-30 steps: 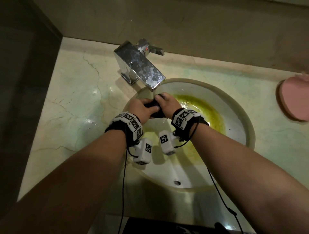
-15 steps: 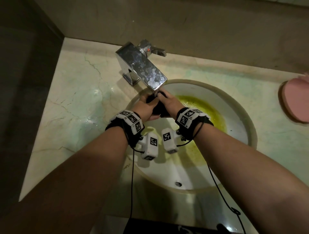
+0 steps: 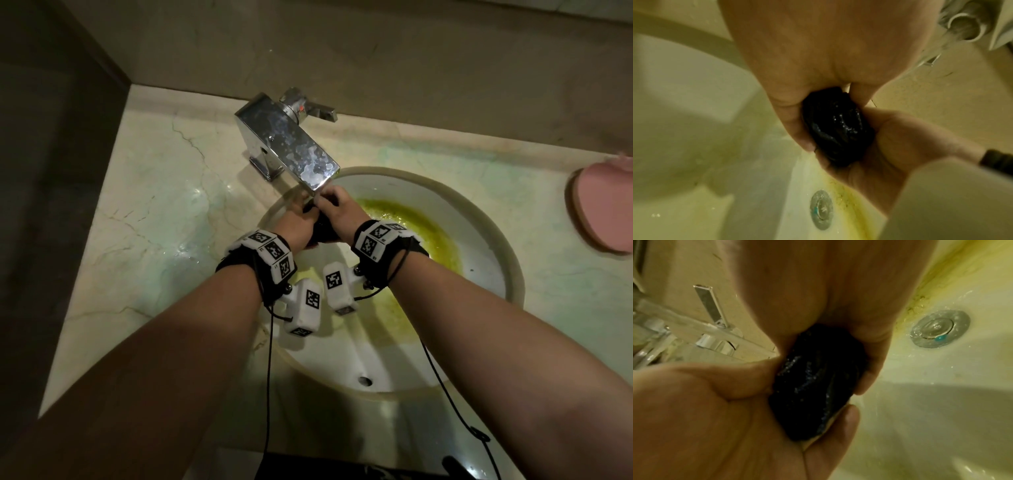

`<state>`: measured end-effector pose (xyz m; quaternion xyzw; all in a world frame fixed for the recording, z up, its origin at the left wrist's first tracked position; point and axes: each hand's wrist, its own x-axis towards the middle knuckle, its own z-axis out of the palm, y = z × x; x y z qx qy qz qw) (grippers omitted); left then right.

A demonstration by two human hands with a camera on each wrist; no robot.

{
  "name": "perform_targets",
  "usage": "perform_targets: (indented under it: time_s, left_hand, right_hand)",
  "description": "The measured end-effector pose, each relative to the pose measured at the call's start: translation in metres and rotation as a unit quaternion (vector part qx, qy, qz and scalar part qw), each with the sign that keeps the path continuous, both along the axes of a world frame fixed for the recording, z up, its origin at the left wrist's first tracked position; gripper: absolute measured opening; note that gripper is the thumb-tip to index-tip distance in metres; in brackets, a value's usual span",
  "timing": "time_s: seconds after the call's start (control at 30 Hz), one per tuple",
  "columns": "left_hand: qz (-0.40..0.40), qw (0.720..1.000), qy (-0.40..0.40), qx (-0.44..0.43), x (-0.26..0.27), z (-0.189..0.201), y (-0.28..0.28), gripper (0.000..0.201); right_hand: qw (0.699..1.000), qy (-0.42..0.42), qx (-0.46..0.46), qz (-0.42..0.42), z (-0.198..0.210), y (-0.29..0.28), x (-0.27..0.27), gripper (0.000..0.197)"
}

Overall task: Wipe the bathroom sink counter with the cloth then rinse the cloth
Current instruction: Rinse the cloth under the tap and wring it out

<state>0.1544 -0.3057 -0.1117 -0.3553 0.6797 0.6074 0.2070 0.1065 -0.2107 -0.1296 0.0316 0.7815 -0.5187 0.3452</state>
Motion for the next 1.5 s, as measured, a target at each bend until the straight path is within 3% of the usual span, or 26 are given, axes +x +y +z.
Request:
perform_targets:
  time_s: [0.13, 0.33, 0.57, 0.77, 0.83, 0.93, 1.07, 1.23, 1.37, 1.43, 1.5]
  left_hand:
    - [-0.019, 0.999, -0.025, 0.045, 0.002, 0.004, 0.002, 0.040]
    - [0.022, 0.999, -0.008, 0.025, -0.006, 0.011, 0.001, 0.035]
    - [-0.007, 1.000, 0.028, 0.007, -0.002, 0.004, -0.001, 0.026]
    - [-0.029, 0.997, 0.042, -0.053, 0.003, 0.002, 0.002, 0.020]
    - [-0.019, 0.997, 0.045, -0.052, 0.005, 0.001, 0.003, 0.022]
    - [-0.011, 1.000, 0.019, -0.018, 0.007, 0.003, 0.002, 0.038]
    - [0.027, 0.997, -0.026, 0.073, 0.006, 0.006, 0.006, 0.035]
    - [0.095, 0.992, 0.003, 0.088, 0.003, 0.005, 0.007, 0.035]
    - [0.069, 0.995, 0.032, 0.064, 0.004, 0.004, 0.004, 0.036]
    - [0.040, 0.998, 0.041, 0.038, 0.007, 0.002, 0.001, 0.037]
    - [0.035, 0.998, 0.035, 0.034, 0.009, 0.000, 0.001, 0.046]
  right_hand:
    - [1.000, 0.000, -0.005, -0.010, 0.002, -0.001, -0.002, 0.029]
    - [0.990, -0.120, -0.042, -0.064, 0.014, -0.008, 0.000, 0.017]
    - [0.999, -0.041, 0.001, 0.014, 0.016, -0.002, 0.004, 0.028]
    - [0.998, 0.037, 0.042, 0.005, 0.012, 0.002, 0.007, 0.018]
    - [0.998, 0.034, 0.044, 0.003, 0.013, 0.004, 0.006, 0.023]
    - [0.999, 0.012, 0.050, 0.009, 0.017, 0.010, 0.003, 0.046]
    - [1.000, -0.005, 0.015, -0.011, 0.015, 0.012, 0.004, 0.029]
    - [0.997, -0.057, -0.051, -0.029, 0.023, 0.011, 0.007, 0.031]
    - [0.994, -0.101, -0.047, -0.025, 0.025, 0.015, 0.008, 0.043]
    - [0.993, -0.113, -0.039, -0.021, 0.023, 0.016, 0.008, 0.036]
    - [0.997, -0.071, -0.013, -0.017, 0.018, 0.016, 0.008, 0.028]
